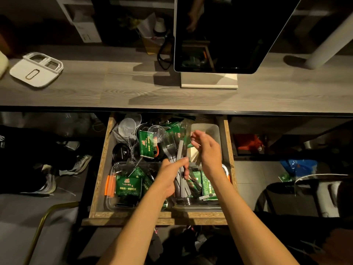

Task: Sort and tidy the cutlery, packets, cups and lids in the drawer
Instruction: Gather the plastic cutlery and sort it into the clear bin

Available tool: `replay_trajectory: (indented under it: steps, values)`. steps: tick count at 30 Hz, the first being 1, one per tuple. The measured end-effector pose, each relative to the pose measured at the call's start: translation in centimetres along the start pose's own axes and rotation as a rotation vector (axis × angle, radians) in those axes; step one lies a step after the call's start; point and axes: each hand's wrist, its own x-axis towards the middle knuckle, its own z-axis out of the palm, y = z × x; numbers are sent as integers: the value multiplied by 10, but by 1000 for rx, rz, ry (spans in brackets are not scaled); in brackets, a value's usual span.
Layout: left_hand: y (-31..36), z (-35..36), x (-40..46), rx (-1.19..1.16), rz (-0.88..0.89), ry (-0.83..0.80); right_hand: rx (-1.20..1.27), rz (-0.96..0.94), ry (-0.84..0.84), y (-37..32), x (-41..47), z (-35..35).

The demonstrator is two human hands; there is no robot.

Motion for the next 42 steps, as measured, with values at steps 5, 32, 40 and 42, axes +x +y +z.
replay_trajectory:
  steps: [5,32,40,42]
  values:
    - [13,-1,-10,-46,-30,38,-2,-59,-48,-12,-6,-10]
    - [65,27,-79,80,128,-31,-112,-69,67,-85,-43,22]
    - [74,23,-79,168,90,-48,190,73,147,-90,-41,27]
    - [73,23,-76,202,95,-33,213,140,164,-89,-43,31]
